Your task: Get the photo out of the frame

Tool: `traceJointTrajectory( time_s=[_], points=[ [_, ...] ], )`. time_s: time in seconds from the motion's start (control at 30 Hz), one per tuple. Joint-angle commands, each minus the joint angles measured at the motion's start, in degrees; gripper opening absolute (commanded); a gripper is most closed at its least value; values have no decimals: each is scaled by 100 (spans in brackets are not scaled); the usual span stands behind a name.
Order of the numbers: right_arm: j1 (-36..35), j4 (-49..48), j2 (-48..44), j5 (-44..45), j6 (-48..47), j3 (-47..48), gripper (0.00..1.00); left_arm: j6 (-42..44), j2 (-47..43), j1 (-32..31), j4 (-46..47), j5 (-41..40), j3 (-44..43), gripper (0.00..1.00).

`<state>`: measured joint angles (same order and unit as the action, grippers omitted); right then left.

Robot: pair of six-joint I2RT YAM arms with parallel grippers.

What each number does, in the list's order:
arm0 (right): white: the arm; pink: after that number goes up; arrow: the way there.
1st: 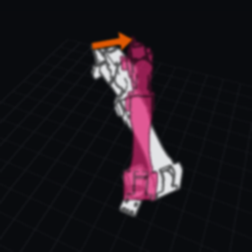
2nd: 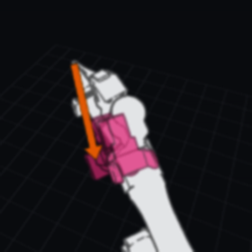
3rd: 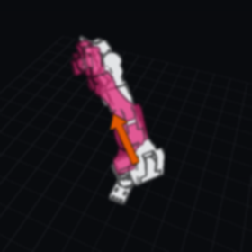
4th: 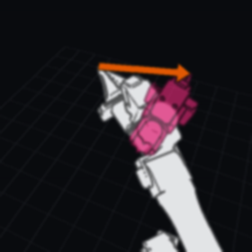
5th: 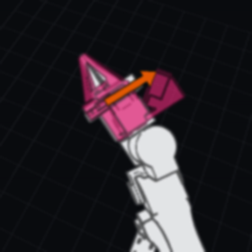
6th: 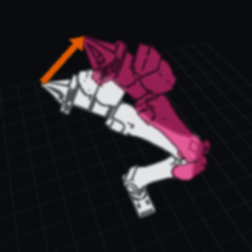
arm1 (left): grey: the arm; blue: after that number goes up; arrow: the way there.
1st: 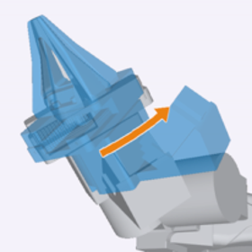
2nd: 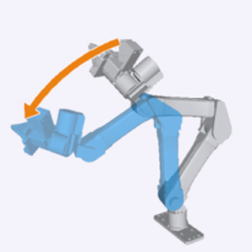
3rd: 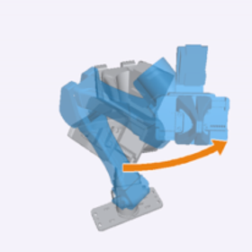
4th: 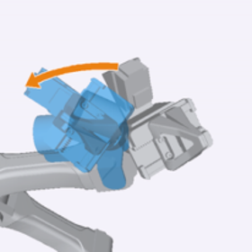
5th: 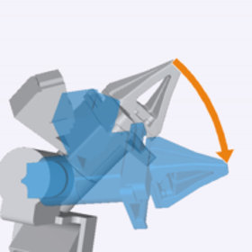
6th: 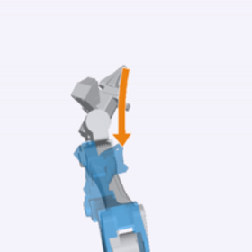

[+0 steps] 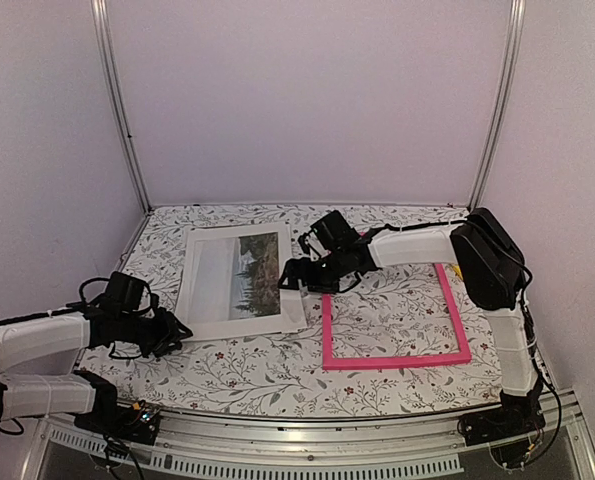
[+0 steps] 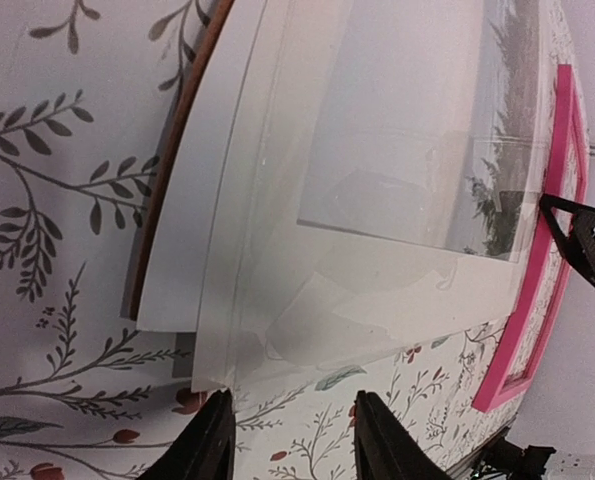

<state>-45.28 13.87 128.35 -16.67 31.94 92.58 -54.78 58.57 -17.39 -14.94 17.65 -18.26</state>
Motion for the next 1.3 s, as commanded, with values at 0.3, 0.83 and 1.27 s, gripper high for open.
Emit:
traceJointTrajectory(
  time_s=[0.3, 0.83, 1.27],
  points=[
    [-47, 194, -711, -231, 108, -1041, 95, 107, -79, -273, -495, 62, -14, 46],
    [-167, 201, -507, -239, 129, -820, 94, 662, -143, -319, -1400, -879, -973, 58],
    [-166, 234, -539, -122, 111, -853, 94, 1007, 766, -298, -784, -900, -1049, 63]
  ],
)
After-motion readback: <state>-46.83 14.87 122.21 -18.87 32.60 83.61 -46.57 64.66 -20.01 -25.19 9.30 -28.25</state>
